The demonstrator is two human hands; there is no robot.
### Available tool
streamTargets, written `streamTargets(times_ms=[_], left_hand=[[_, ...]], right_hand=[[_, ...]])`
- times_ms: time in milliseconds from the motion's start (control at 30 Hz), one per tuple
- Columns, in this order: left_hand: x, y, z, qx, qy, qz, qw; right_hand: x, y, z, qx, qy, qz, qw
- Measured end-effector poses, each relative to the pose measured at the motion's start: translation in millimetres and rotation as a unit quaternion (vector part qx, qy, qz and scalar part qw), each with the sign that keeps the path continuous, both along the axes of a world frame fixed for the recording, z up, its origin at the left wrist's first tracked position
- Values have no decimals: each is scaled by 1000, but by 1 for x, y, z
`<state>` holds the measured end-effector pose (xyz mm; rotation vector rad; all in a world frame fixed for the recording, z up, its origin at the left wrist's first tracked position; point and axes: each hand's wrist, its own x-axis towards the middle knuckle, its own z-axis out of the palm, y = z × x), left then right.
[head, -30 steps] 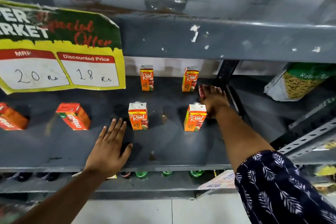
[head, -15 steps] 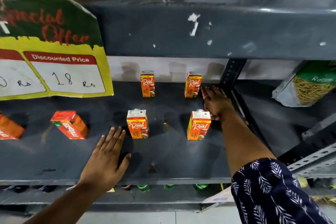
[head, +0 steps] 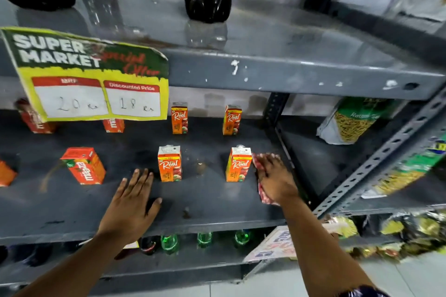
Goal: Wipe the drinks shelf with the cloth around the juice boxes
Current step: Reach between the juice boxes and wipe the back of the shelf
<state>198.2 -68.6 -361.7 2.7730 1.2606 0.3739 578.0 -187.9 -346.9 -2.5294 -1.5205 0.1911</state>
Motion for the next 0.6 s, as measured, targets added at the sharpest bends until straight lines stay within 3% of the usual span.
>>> streamTargets(times_ms=[367, 500, 600], left_hand=[[-4, -6, 11, -34, -4, -11, 999], [-18, -5, 18, -57, -10, -5, 998], [-30, 2, 20, -47, -14, -17, 999]], right_hand=[[-96, -127, 30, 65, 52, -12, 996], [-120, -153, 58, -2, 85, -68, 994], [-145, -151, 79, 65, 55, -114, 990]])
